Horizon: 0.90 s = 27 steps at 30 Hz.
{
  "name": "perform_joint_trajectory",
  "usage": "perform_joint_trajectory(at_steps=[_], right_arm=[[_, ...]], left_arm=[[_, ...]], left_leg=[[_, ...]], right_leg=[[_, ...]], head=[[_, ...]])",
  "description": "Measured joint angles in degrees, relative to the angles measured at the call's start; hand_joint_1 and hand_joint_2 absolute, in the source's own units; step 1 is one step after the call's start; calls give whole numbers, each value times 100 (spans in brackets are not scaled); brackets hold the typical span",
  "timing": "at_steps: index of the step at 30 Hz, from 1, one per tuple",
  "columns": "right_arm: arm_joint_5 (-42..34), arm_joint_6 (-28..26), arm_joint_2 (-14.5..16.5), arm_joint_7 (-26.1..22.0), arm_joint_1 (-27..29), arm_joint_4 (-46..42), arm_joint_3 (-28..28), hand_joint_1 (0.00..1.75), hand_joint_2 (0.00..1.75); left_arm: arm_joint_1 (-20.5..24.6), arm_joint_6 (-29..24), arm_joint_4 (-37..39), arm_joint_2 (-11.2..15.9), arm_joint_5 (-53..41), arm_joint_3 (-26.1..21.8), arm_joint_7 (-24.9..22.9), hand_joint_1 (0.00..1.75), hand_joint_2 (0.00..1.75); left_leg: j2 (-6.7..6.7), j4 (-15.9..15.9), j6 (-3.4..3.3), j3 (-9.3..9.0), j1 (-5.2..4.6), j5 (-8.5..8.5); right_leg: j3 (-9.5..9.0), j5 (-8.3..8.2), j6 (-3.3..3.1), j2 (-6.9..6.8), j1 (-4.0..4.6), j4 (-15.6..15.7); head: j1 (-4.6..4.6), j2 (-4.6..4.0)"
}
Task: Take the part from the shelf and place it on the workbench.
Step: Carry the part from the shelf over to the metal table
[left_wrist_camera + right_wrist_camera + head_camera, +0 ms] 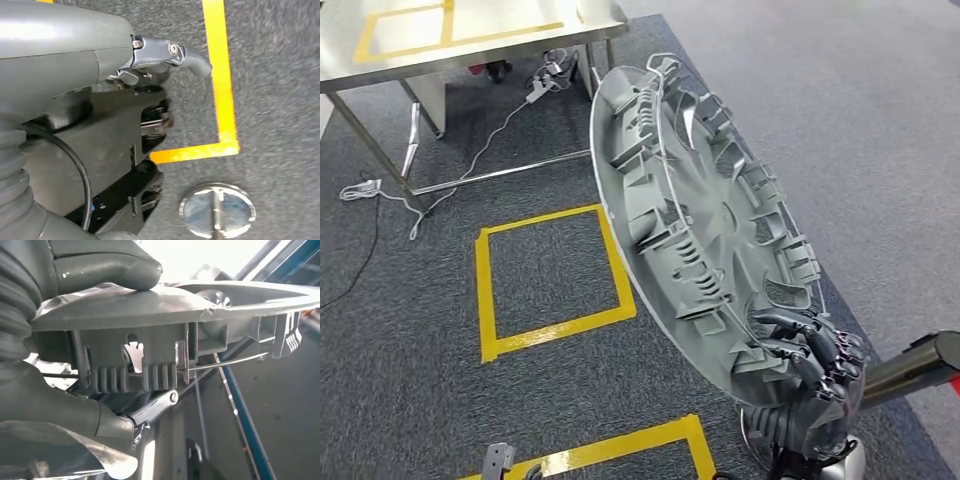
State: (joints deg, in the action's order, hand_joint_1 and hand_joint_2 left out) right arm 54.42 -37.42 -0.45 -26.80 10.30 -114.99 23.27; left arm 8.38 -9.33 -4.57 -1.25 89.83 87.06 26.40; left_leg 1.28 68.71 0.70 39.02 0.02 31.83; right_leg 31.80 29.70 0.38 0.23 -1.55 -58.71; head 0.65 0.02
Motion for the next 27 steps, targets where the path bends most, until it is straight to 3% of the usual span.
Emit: perform_joint_trajectory(at_steps=[2,3,5,7,9,10,11,13,15,17,18,19,21,22,24,27], right_arm=[[-11,0,-35,34,-4,5,30,175,175],[-19,0,-52,61,-8,8,50,175,175],[-42,0,-86,129,-18,11,101,175,175],[-79,0,-120,189,-30,11,146,175,175],[-130,0,-164,254,-60,15,184,175,175],[-155,0,-190,290,-81,17,201,175,175],[-172,0,-213,323,-100,19,215,175,175],[-206,0,-262,373,-120,21,235,175,175],[-237,0,-317,397,-122,22,252,175,175],[-264,0,-360,403,-111,28,261,175,175],[-285,0,-376,410,-105,33,265,175,175],[-325,0,-391,425,-102,39,271,175,175],[-498,4,-424,496,-115,48,297,175,175],[-626,9,-438,542,-121,51,315,175,175],[-869,25,-458,629,-113,55,351,175,175],[-1010,37,-472,692,-86,62,368,175,175]], left_arm=[[1,0,0,0,0,0,0,0,175],[-8,0,0,2,0,0,0,0,175],[-16,-1,0,8,0,0,1,0,175],[1,-2,0,18,0,0,5,0,175],[17,-2,0,24,0,-1,12,0,175],[15,-2,0,27,0,-2,16,0,175],[4,-3,1,32,0,-2,19,0,175],[-3,-4,2,41,0,-3,27,0,175],[12,-2,2,37,0,-4,38,0,175],[17,0,2,31,-1,-4,45,0,175],[13,-1,2,32,-1,-4,46,0,175],[9,-2,2,32,-1,-5,45,0,175],[3,-4,2,31,-1,-7,40,0,175],[2,-4,2,31,0,-9,35,0,175],[-8,-7,2,39,-1,-13,23,0,175],[-29,-9,2,52,0,-19,7,0,175]], left_leg=[[-75,605,21,315,23,176],[-82,628,19,338,28,106],[-170,12,-27,50,16,-305],[-412,-690,-105,-296,-48,-554],[-521,-909,-156,-385,-108,-534],[-466,-944,-177,-382,-116,-536],[-405,-969,-198,-391,-99,-545],[-279,-1034,-258,-430,-56,-568],[-143,-1059,-297,-449,-31,-579],[-3,-1056,-311,-452,-29,-574],[56,-1054,-315,-460,-28,-568],[112,-1051,-313,-475,-25,-558],[201,-1032,-278,-512,-22,-521],[237,-1006,-248,-517,-28,-497],[265,-968,-231,-503,-49,-474],[263,-981,-328,-501,-61,-497]], right_leg=[[-30,35,-16,-179,15,0],[-49,53,-16,-255,19,0],[-115,101,-3,-395,29,0],[-174,155,40,-518,54,5],[-199,186,99,-635,81,19],[-217,196,130,-696,91,31],[-223,218,162,-698,85,37],[-148,368,208,-451,63,-155],[189,681,228,-127,47,-819],[607,869,243,-44,47,-1512],[712,800,246,-38,47,-1602],[709,615,248,-37,44,-1461],[462,132,250,-10,34,-735],[312,-16,238,18,28,-390],[165,-90,205,68,18,-70],[153,-104,182,82,20,-35]], head=[[2,0],[3,0],[3,0],[3,0],[-5,0],[-5,0],[-11,0],[-23,0],[-53,0],[-70,0],[-73,0],[-75,0],[-79,0],[-82,0],[-81,0],[-74,0]])
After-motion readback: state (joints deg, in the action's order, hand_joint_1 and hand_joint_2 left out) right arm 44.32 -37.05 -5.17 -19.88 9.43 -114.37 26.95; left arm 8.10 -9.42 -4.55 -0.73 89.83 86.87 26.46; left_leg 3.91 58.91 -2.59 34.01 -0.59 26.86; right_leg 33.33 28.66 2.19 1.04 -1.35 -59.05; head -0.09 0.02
